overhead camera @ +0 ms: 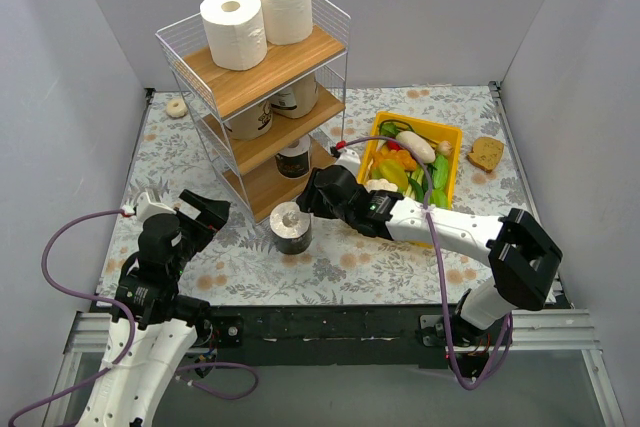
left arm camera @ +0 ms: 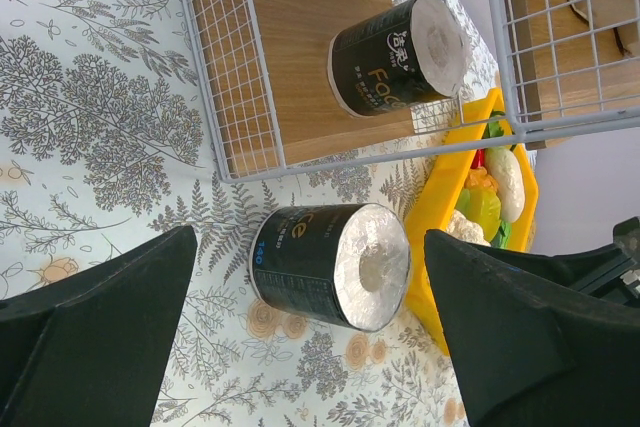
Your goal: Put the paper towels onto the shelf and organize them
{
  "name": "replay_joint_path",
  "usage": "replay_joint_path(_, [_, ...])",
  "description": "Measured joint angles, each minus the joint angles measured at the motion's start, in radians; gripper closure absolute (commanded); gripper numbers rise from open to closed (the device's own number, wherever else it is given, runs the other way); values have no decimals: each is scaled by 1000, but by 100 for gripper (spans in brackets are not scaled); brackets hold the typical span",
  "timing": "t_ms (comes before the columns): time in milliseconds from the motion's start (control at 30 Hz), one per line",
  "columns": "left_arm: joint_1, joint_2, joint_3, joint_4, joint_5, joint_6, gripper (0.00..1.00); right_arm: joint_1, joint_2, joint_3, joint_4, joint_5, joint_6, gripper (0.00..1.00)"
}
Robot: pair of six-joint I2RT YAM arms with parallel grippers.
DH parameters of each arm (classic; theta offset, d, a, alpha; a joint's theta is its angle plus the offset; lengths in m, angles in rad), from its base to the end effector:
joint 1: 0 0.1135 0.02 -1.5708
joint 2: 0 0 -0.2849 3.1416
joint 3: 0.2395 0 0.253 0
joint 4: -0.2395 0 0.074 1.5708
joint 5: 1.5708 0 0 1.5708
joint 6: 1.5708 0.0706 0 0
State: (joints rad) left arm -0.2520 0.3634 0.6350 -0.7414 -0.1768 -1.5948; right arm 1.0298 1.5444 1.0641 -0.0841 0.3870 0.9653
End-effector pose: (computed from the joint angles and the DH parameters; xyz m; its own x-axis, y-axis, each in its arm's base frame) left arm 0.1022 -0.0135 0.2736 -0.0830 -0.9948 -0.0582 -0.4405 0.0890 -0.8933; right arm 0.2164 0.3085 0.2634 -0.6744 0.3559 -0.6469 -0.1318 0.8040 0.5798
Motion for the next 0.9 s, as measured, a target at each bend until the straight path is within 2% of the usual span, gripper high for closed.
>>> replay_joint_path(367, [-1,0,0,0,0,-3,2,21,34,0,-18,-61,-9,46])
replay_joint_path(900, [-1,0,0,0,0,-7,2,31,92,90,-87,-43,-55,37])
